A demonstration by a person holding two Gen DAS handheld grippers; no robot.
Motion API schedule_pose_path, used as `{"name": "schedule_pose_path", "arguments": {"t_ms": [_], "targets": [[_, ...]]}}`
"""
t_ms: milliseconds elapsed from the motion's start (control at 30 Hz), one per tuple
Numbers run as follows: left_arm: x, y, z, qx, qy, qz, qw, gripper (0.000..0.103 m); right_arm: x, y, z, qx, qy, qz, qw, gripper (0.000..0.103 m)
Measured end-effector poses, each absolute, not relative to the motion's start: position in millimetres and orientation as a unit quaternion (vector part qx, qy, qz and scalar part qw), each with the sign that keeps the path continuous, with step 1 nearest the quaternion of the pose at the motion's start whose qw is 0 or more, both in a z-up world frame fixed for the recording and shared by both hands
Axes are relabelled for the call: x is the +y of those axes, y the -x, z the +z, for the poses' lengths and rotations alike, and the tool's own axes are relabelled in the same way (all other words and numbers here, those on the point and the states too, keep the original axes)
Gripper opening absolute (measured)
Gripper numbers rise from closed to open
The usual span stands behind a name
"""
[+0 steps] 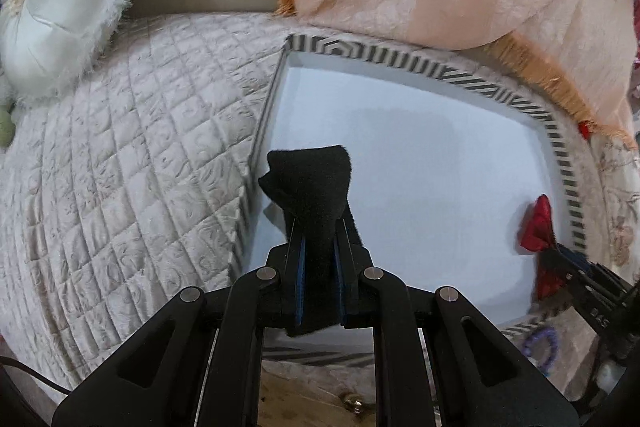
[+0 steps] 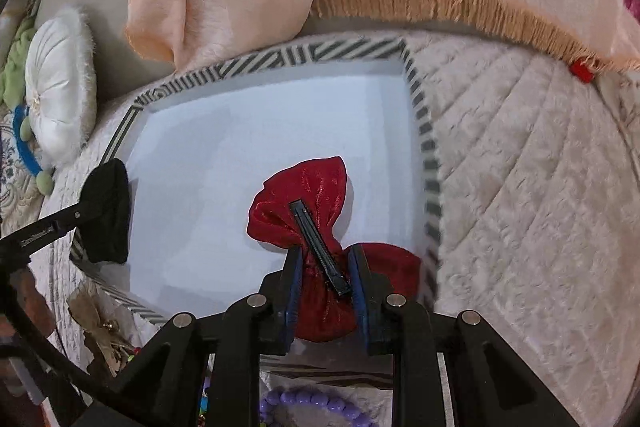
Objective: Organize jewelry
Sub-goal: 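Carry the red bow and black pouch into the striped tray while opening both tools, then move both tools back over the leopard bow and bracelets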
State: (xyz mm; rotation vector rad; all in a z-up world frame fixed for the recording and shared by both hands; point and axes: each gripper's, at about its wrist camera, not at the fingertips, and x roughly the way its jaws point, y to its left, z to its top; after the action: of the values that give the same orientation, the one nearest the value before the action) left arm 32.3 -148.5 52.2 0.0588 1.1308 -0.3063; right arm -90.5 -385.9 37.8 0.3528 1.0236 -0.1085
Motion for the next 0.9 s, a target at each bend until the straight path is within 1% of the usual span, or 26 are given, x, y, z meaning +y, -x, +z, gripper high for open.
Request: {"name": "schedule_pose_path", "arguments": {"t_ms": [33,67,100,133,167,200,333,467,900], "targets": [[-147.2,-32.8,51.0,0.535,-0.026,-0.141,0.832,0.013,-386.6,91.1,38.4,0.478,-0.171,-0.05,0.86,0.024],[-146.4,-32.5,50.7,0.535,-0.024,-0.14,0.833,0.016,-387.9,92.6,40.0,0.467,-0.177,-0.049,0.865,0.035],[-145.4,-31.7,51.5,0.534,-0.023,-0.139,0.833,0.026,-389.1,93.4,42.0,0.459,-0.189,-0.046,0.867,0.042],[-144.3,-30.2,53.6,0.531,-0.023,-0.138,0.835,0.033,-389.0,95.8,44.8,0.454,-0.202,-0.04,0.867,0.052],[-143.4,-28.8,56.0,0.529,-0.022,-0.138,0.837,0.048,-390.7,97.8,46.8,0.45,-0.216,-0.033,0.866,0.058],[-142.3,-27.2,58.9,0.526,-0.02,-0.138,0.839,0.054,-390.6,98.7,49.9,0.448,-0.22,-0.031,0.866,0.058],[-135.0,-18.7,73.8,0.519,-0.006,-0.144,0.843,0.055,-382.4,108.9,66.3,0.438,-0.204,-0.029,0.875,0.058],[-128.2,-2.5,88.3,0.504,-0.013,-0.139,0.852,0.055,-370.1,127.6,83.8,0.429,-0.187,-0.025,0.884,0.058],[-106.3,69.6,123.5,0.457,-0.021,-0.134,0.879,0.055,-332.9,173.9,112.2,0.409,-0.148,-0.042,0.899,0.058]]}}
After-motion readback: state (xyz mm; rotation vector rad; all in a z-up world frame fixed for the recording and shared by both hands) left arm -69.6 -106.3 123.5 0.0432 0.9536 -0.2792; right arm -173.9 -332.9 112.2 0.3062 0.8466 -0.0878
